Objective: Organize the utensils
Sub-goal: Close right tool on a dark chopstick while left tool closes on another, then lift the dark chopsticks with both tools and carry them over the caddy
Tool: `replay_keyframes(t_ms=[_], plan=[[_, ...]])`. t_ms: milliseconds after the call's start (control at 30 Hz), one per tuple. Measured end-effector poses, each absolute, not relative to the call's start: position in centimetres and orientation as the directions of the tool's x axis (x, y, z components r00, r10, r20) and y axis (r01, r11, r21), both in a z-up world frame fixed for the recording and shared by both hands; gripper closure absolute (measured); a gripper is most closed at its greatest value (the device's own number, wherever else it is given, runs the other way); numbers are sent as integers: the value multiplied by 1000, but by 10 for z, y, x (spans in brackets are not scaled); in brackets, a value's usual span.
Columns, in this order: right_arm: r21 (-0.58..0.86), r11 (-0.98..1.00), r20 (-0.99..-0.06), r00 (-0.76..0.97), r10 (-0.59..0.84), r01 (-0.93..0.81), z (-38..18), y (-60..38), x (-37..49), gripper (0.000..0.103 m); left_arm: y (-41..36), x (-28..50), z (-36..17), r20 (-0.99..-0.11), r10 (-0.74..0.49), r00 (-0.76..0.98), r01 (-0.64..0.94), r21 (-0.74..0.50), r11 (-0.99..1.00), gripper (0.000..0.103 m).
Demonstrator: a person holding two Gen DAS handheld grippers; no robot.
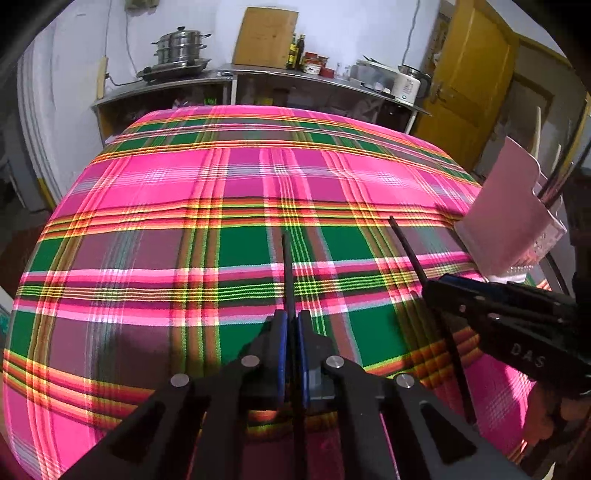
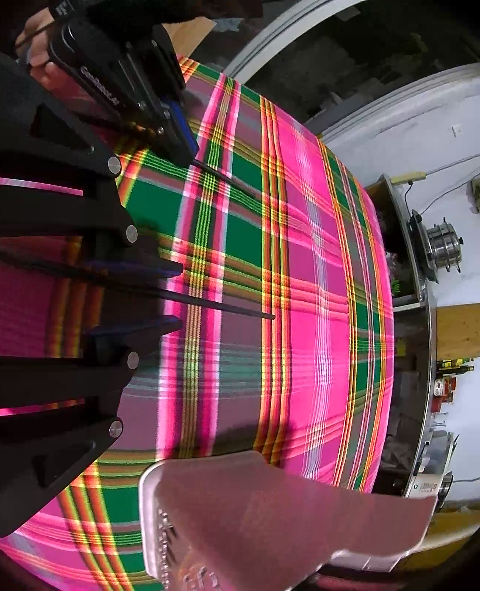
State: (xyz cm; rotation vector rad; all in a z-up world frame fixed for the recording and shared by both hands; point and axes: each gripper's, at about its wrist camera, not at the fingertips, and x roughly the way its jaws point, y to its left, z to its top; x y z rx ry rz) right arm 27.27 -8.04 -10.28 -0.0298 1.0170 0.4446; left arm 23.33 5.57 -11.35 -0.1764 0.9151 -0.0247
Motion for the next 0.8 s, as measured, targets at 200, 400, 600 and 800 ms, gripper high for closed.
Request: replay_keyframes(t_ms=[200, 400, 600, 800], plan=[[167, 912, -829, 447, 336, -375, -104, -73, 278, 80, 54, 242, -113, -793, -74, 604, -66, -142, 988, 96], [148, 918, -834, 453, 316, -369, -105, -69, 282, 96, 47, 250, -112, -802, -48, 596, -35, -86, 996, 96], [196, 905, -833, 422, 357, -378, -101, -70, 280, 97, 49, 255, -110, -811, -61, 582, -41, -104, 994, 98], [220, 887, -803, 440, 401, -405, -82, -74, 260, 98, 55, 241, -96, -794, -102, 599, -42, -159, 986, 98]])
